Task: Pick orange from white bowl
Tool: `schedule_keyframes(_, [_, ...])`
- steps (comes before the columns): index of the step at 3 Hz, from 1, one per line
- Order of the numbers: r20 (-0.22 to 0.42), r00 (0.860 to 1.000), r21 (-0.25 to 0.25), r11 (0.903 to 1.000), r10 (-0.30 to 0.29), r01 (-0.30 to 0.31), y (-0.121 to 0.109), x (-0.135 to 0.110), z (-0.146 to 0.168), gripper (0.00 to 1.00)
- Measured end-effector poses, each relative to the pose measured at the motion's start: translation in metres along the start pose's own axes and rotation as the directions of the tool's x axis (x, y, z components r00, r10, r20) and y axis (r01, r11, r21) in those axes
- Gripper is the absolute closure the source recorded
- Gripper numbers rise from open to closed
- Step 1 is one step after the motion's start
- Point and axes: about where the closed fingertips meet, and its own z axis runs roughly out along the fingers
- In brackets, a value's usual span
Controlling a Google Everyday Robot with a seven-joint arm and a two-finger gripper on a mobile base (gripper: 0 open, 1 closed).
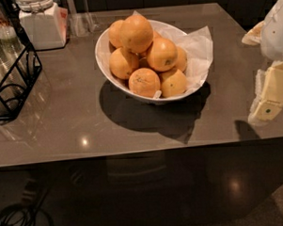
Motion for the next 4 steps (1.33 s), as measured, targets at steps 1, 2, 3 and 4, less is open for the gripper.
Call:
schedule_keyframes(1, [0.0,1.0,0.0,1.0,0.0,0.0,0.0,0.0,0.0,0.0])
schedule_keyframes(2, [0.032,0.999,0.001,0.9999,-0.016,0.016,-0.009,-0.015,0.001,0.0])
schedule_keyframes(3, [0.117,0.991,-0.013,0.998,-0.061,0.062,-0.035,-0.057,0.01,0.0])
schedule_keyframes(4, [0.117,0.991,-0.013,0.998,-0.06,0.062,-0.035,-0.057,0.01,0.0])
